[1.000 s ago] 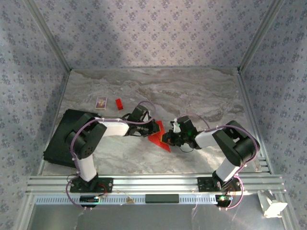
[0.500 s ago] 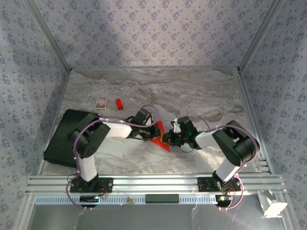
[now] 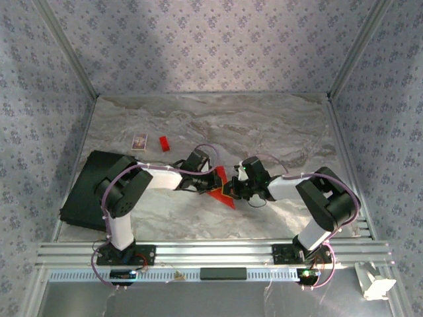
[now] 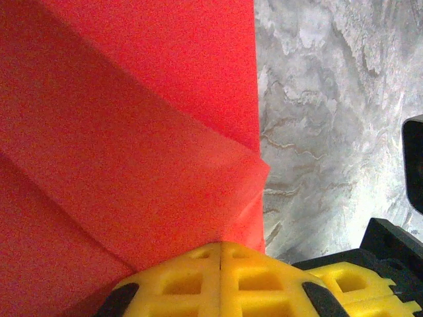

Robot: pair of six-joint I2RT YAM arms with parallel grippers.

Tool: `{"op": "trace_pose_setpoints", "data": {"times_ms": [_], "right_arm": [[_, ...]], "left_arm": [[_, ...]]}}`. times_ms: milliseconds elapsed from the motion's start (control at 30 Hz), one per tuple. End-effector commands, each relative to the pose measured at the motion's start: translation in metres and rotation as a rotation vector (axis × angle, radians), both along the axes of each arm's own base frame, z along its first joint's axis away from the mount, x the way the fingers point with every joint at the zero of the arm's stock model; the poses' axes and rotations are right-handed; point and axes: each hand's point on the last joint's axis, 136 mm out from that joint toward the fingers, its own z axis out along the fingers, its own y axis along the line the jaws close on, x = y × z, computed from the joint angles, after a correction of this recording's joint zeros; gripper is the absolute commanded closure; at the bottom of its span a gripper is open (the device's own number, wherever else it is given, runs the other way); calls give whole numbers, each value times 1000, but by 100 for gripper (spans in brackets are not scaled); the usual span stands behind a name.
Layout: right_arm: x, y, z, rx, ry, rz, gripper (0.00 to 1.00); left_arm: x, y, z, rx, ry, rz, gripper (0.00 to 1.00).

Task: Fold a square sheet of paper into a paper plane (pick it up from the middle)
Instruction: Fourth fold the wing at the center of the table.

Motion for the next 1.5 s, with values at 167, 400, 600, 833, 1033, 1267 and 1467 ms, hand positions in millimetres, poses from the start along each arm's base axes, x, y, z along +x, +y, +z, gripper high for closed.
{"op": "trace_pose_setpoints", "data": {"times_ms": [167, 400, 600, 833, 1033, 1267, 1467], "right_arm": [[-36, -35, -54, -152, 115, -29, 100], [-61, -50, -69, -166, 162, -21, 100], [-64, -51, -71, -174, 165, -6, 100], [-65, -50, -70, -168, 167, 8, 100], [-65, -49, -69, -166, 164, 13, 100], [-67, -47, -70, -161, 170, 27, 100], [-68, -47, -71, -160, 174, 34, 100]], "left_arm": [[-1, 19, -22, 90, 27, 28, 95], [25, 33, -15, 79, -1, 93, 94], [39, 41, -16, 84, 8, 123, 94], [57, 56, -19, 129, 22, 158, 94], [67, 71, -20, 157, 24, 176, 94], [81, 83, -19, 175, 29, 205, 94], [91, 90, -14, 226, 31, 223, 94]]}}
